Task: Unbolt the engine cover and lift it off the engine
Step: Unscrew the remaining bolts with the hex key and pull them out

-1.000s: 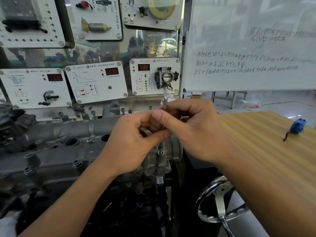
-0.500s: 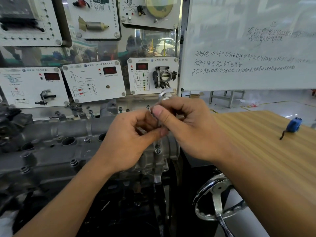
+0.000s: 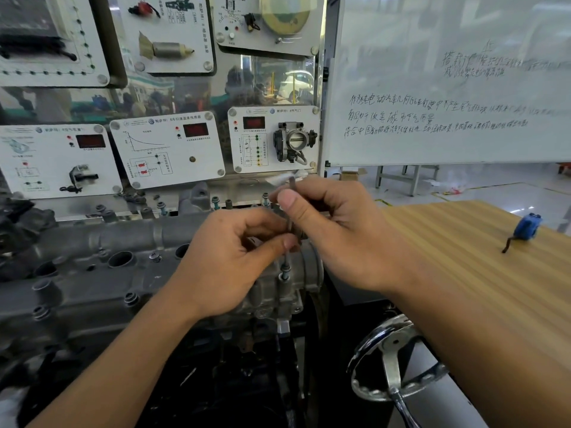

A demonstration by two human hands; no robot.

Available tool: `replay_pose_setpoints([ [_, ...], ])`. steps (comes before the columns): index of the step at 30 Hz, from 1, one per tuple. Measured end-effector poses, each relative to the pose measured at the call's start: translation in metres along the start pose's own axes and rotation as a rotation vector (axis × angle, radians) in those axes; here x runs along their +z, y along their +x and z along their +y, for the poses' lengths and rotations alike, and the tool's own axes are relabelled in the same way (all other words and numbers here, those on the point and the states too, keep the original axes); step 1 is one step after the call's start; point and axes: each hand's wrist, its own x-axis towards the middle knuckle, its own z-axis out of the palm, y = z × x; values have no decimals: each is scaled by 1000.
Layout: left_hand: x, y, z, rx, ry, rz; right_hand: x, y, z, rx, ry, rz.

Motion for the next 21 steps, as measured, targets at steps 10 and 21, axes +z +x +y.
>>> replay_pose_setpoints([
  [10,-5,0,-8,9,-38,-126,1,0,-1,-10,-32,-18],
  [21,3,0,-6,-3,-21,45,4,2,-5,-13,35,49],
])
